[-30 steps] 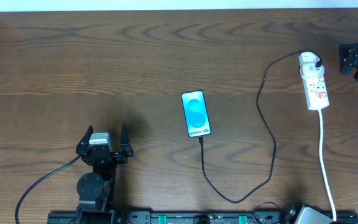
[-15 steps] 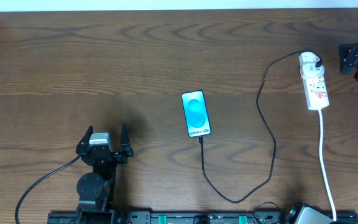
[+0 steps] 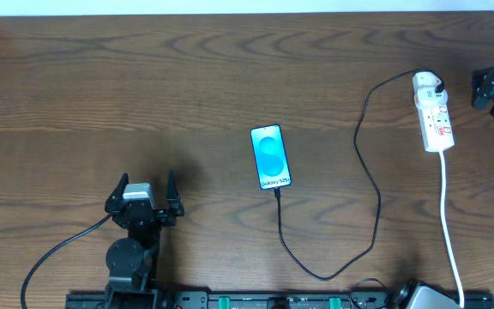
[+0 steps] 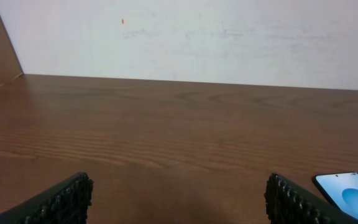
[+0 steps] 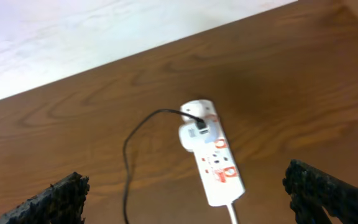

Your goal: Plug charger to phone and switch on socket

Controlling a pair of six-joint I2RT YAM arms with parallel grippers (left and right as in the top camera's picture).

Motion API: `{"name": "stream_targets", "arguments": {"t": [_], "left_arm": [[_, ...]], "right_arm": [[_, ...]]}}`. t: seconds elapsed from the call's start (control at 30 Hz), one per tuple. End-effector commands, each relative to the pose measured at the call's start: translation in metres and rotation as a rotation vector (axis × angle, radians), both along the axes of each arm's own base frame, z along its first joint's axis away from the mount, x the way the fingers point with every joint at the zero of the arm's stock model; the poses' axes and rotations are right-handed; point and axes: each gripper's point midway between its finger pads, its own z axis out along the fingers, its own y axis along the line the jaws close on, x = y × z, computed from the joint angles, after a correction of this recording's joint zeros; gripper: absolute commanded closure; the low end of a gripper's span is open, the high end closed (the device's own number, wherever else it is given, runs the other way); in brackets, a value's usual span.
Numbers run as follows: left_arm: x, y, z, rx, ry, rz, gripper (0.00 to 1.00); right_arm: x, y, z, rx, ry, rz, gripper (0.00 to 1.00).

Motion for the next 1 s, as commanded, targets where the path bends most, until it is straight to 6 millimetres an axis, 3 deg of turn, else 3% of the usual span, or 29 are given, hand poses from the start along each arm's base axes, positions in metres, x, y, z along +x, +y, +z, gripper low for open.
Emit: {"name": "stream_targets", "arguments": {"t": [0.0,0.17,0.33,0.5,0.77,0.97], "left_arm": [[-0.001,0.001,-0.018,0.014,0.053,0.004,0.11],[-0.001,0.001,-0.018,0.014,0.053,0.004,0.11],[-0.001,0.001,-0.018,0.014,0.053,0.004,0.11],[-0.001,0.001,-0.018,0.014,0.053,0.004,0.11],[-0.001,0.001,-0.018,0.014,0.053,0.004,0.11],[-0.001,0.001,-0.018,0.014,0.053,0.004,0.11]], "right_arm": [[-0.018,-0.005,0.004,-0.069,-0.007,-0.051,0.01],[-0.017,0.008,-0.02,-0.1,-0.071,-0.022,0.01],[-0.011,0.042,-0.061,-0.128,-0.168,0.068,0.01],[-0.009,0.077,-0.087,-0.159,-0.283,0.159,0.01],[-0.023,0.102,-0.094,-0.191,-0.382,0.218,0.01],[-0.04,0.102,-0.095,-0.221,-0.415,0.196,0.01]]}}
